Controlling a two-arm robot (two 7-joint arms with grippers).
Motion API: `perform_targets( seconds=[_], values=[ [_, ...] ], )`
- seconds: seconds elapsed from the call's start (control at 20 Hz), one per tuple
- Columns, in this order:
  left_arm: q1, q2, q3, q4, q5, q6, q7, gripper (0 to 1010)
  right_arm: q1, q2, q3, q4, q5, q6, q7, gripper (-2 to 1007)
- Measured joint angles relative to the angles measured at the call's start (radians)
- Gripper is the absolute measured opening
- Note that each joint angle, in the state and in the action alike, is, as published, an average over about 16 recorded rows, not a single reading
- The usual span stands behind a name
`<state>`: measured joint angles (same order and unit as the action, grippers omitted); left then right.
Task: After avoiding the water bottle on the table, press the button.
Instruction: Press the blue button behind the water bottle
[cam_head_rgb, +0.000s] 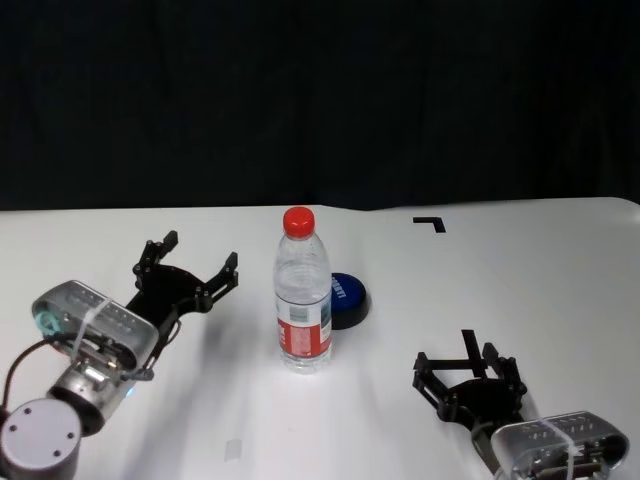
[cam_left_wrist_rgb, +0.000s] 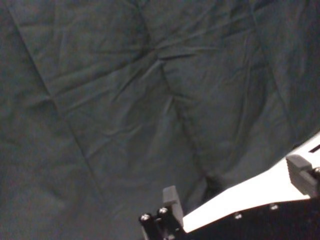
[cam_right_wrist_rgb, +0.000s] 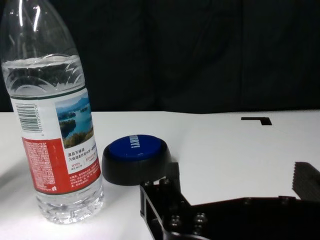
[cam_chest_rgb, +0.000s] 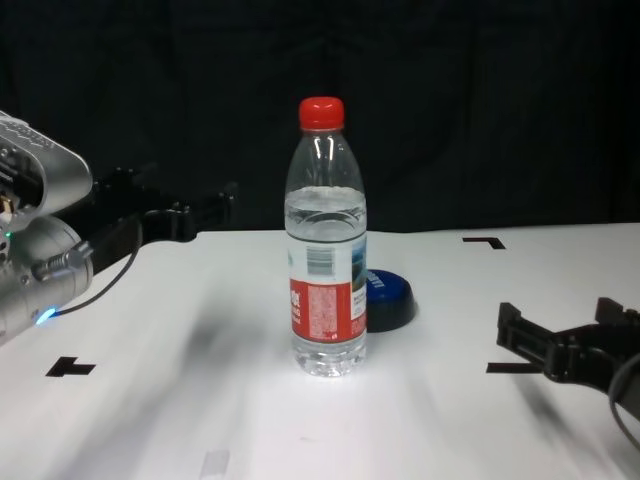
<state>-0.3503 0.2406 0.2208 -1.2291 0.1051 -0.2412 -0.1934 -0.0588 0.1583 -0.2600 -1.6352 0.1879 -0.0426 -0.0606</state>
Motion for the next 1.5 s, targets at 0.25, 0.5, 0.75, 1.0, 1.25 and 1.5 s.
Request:
perform_targets(
  seconds=[0.25,0.5,0.75,1.0,1.25,1.5],
  values=[
    [0.044,0.002,-0.014,-0.059,0.010,0.020,0.016,1009,0.000,0.000,0.000,0.000,0.000,0.000,0.000,1003],
    [0.083,0.000,-0.028,-0.108,0.019,0.035,0.030,1010,0.000,0.000,0.000,0.000,0.000,0.000,0.000,1003],
    [0.117,-0.004,-0.040,-0.150,0.030,0.047,0.044,1010,0.000,0.000,0.000,0.000,0.000,0.000,0.000,1003],
    [0.150,-0.010,-0.051,-0.189,0.041,0.058,0.057,1010,0.000,0.000,0.000,0.000,0.000,0.000,0.000,1003],
    [0.180,-0.016,-0.061,-0.225,0.052,0.070,0.069,1010,0.000,0.000,0.000,0.000,0.000,0.000,0.000,1003],
    [0.209,-0.022,-0.070,-0.259,0.062,0.081,0.079,1009,0.000,0.000,0.000,0.000,0.000,0.000,0.000,1003]
  ],
)
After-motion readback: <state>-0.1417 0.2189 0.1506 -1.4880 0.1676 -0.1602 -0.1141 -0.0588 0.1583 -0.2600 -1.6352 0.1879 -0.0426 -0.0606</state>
